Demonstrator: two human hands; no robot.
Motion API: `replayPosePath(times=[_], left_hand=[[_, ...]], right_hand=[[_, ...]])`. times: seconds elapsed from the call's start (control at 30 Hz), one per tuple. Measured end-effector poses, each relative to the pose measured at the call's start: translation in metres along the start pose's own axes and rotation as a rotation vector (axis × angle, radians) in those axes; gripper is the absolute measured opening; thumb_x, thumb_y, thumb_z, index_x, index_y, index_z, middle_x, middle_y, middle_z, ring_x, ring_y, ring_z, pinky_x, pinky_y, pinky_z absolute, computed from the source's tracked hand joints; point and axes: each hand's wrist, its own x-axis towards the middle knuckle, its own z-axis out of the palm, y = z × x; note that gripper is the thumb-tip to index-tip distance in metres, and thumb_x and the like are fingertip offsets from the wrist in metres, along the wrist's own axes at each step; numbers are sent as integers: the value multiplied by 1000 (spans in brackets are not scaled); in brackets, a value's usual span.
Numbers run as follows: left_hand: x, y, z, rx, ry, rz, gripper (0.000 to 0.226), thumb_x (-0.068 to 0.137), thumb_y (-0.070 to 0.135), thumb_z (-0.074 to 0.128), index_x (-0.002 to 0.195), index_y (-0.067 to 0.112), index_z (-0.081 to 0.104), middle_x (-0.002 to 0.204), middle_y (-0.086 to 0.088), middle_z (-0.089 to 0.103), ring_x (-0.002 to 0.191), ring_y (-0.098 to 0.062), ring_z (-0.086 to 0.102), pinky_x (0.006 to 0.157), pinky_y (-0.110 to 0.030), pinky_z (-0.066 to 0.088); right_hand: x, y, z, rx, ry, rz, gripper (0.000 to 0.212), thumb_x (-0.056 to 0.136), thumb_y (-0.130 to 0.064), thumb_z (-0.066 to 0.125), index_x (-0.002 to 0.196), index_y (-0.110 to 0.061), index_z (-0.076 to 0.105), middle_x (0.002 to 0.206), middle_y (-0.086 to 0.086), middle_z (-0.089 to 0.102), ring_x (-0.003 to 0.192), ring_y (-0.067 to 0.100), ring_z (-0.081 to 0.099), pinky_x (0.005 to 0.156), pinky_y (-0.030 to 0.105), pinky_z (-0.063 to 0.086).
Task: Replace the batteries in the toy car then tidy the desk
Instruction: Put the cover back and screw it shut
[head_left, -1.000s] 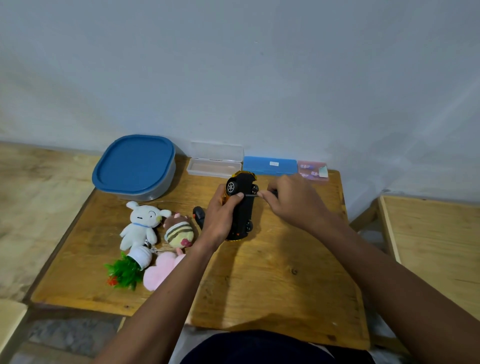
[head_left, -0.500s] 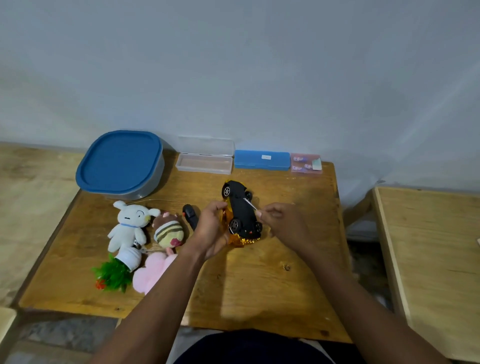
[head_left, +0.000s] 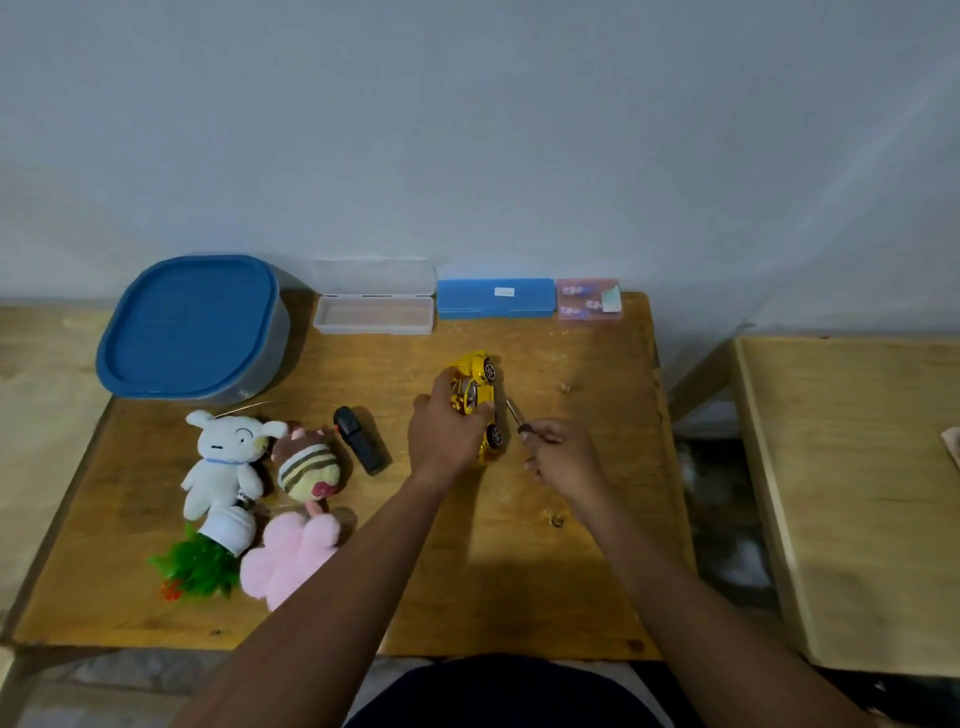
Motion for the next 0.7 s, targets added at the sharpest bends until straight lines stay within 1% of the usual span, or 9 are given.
replayPosePath(times=[0.1, 0.2, 0.3, 0.37, 0.43, 0.5, 0.57, 0.63, 0.7], left_hand=[[-5, 5, 11, 296, 58, 62, 71, 92, 53, 60, 154, 33, 31, 135, -16, 48, 123, -38, 50, 97, -50, 48], [-5, 1, 19, 406, 62, 77, 74, 92, 58, 57, 154, 31, 29, 137, -15, 43, 124, -37, 44, 92, -51, 48], [-4, -3, 26, 461, 76, 98, 77, 90, 64, 56, 154, 31, 28, 136, -12, 40, 121, -34, 43, 86, -49, 48], [-3, -4, 28, 472, 92, 110, 78, 89, 68, 53, 153, 32, 29, 136, -11, 41, 120, -33, 43, 86, -48, 47], [-2, -3, 25, 459, 116, 111, 77, 87, 73, 49, 152, 34, 32, 137, -10, 42, 122, -33, 44, 88, -48, 45], [2, -1, 15, 403, 139, 103, 75, 88, 72, 47, 152, 36, 33, 141, -11, 42, 126, -33, 44, 93, -48, 44], [11, -1, 0, 325, 161, 104, 72, 90, 67, 49, 153, 34, 33, 146, -12, 41, 131, -33, 43, 97, -48, 43], [26, -2, -21, 269, 203, 123, 73, 90, 63, 53, 153, 29, 36, 146, -13, 41, 131, -33, 43, 98, -47, 43], [51, -5, -45, 235, 234, 129, 77, 85, 59, 56, 152, 25, 38, 146, -15, 41, 131, -33, 43, 100, -46, 43]], right_hand=[[3, 2, -4, 32, 44, 37, 9, 95, -16, 64, 89, -22, 69, 94, 6, 70, 56, 13, 63, 56, 31, 51], [7, -1, -9, 37, 65, 47, 10, 95, -16, 63, 91, -22, 70, 88, 3, 68, 58, 12, 62, 55, 29, 51], [14, -8, -14, 39, 68, 47, 20, 94, -13, 63, 82, -27, 69, 83, 2, 67, 60, 11, 61, 52, 23, 50], [19, -16, -16, 34, 48, 44, 27, 93, -9, 62, 79, -31, 68, 82, -2, 67, 66, 11, 62, 60, 25, 54], [25, -26, -16, -10, 22, 20, 31, 90, -7, 62, 78, -35, 68, 82, -8, 68, 75, 13, 64, 74, 33, 55], [33, -41, -13, -54, 1, -11, 33, 87, -4, 61, 77, -35, 67, 81, -10, 67, 80, 12, 62, 76, 34, 51], [42, -59, -5, -101, -26, -52, 33, 88, -2, 59, 84, -33, 69, 82, -12, 65, 77, 6, 57, 70, 28, 45], [54, -76, 6, -163, -59, -113, 32, 91, -3, 58, 104, -29, 71, 91, -11, 65, 77, -1, 55, 64, 18, 43], [68, -92, 22, -237, -87, -194, 34, 92, -2, 59, 116, -23, 71, 99, -9, 64, 78, -2, 55, 60, 10, 41]])
